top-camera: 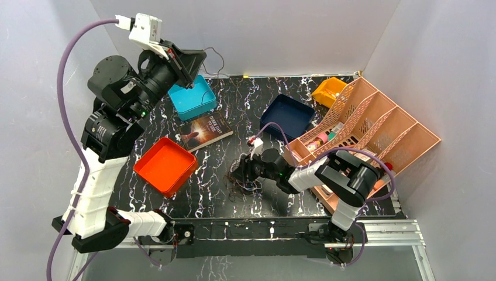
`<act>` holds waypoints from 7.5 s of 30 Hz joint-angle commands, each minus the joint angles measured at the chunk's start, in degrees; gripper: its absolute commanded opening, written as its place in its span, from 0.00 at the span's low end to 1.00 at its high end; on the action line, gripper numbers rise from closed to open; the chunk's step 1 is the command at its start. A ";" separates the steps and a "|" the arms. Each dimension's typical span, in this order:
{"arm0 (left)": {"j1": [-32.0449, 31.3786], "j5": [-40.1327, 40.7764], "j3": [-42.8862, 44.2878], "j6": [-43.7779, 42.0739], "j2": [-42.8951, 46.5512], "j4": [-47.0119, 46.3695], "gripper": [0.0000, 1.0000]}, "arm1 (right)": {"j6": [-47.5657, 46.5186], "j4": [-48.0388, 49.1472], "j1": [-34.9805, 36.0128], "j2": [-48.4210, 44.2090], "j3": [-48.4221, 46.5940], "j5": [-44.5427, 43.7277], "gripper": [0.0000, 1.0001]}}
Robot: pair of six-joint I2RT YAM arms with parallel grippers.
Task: Untangle the cables
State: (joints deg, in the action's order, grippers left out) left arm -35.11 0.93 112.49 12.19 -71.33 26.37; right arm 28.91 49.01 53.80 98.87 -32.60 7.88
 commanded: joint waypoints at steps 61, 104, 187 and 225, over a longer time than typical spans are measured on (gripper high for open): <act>-0.31 -9.23 -8.04 -0.63 -22.87 -11.00 0.00 | -11.93 -60.52 0.45 -63.88 -15.57 -31.86 0.84; -1.76 -17.00 25.78 3.40 -71.78 -15.88 0.00 | -7.42 -69.39 0.52 -73.07 -13.76 -34.66 0.85; -10.87 8.53 -65.93 26.95 21.10 2.63 0.97 | 17.53 -79.01 0.52 -27.94 -66.75 -40.54 0.98; -13.31 14.73 -62.60 21.90 -4.86 -15.09 0.42 | 14.98 -73.08 0.50 -45.71 -29.94 -47.90 0.92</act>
State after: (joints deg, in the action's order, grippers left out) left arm -48.14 13.43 47.24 36.01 -75.02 12.86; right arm 42.22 -24.29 54.13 54.76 -63.07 -38.65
